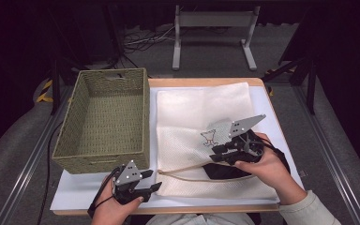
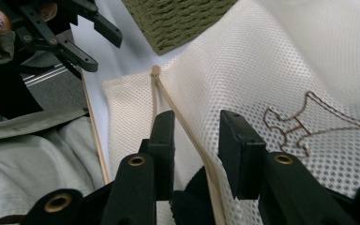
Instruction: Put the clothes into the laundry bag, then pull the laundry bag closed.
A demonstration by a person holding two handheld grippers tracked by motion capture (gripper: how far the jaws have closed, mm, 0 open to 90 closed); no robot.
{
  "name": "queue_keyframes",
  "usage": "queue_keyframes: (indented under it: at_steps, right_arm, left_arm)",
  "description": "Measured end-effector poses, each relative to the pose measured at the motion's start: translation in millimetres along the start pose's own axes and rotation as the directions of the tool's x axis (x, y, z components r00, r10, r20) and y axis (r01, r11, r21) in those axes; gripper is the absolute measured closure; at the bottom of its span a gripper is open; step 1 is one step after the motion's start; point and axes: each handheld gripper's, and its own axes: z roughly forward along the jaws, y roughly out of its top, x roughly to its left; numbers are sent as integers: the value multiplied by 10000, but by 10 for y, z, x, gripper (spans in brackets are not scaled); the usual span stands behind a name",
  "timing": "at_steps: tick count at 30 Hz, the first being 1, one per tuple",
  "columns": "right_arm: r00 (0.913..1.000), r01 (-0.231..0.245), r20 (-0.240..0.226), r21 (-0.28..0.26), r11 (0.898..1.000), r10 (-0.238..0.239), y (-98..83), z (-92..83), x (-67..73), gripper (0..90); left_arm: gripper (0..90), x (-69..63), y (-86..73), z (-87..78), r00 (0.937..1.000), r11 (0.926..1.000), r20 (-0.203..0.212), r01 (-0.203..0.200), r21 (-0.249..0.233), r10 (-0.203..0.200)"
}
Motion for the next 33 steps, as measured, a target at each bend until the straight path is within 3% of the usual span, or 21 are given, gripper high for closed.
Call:
queue_keyframes:
  at_steps: [7, 22, 33]
  right_arm:
    - [9993, 342, -186, 138, 9993, -339, 159, 119, 85, 674]
    - [9960, 689, -591, 307, 9972, -670, 383, 474, 206, 692]
    - [9925, 867, -937, 850, 9926, -787, 475, 819, 252, 708]
  left_arm:
    - [454, 5, -15, 26, 10000, 9995, 53, -37, 313, 36]
    - [434, 19, -58, -31, 10000, 9990, 2, 90, 429, -90]
    - [424, 11, -129, -44, 9998, 9975, -37, 213, 675, -211]
